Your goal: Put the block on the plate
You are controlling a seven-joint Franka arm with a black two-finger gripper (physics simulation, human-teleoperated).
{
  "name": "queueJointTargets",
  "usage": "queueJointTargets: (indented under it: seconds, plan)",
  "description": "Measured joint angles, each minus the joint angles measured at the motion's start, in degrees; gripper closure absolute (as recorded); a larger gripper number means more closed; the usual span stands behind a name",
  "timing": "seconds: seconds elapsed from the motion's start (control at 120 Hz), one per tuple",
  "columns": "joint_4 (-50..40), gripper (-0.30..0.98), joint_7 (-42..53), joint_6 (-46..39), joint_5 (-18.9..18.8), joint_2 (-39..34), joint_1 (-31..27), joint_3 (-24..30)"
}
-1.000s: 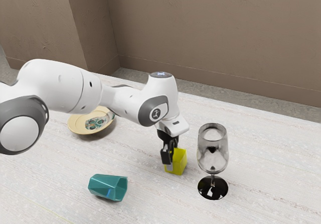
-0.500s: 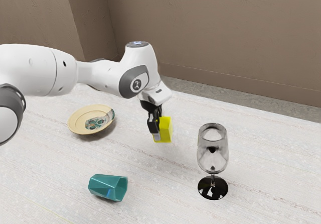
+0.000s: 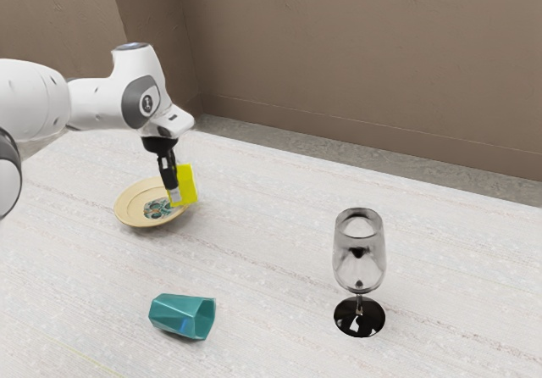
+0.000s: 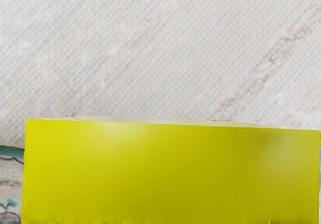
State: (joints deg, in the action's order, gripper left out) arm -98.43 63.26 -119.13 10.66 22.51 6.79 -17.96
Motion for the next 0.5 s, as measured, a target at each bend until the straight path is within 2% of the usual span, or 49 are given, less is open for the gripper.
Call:
queueJointTargets:
  seconds: [0.183,0.4,0.5]
  plan:
    - [0.0,0.32,3.4,1.8,2.8,0.0,-1.2,-5.2]
    - [0.4,0.32,6.6,2.7,3.7,1.2,-4.8,-5.3]
    - [4.1,0.32,7.6,3.6,3.8,2.9,-5.3,-5.2]
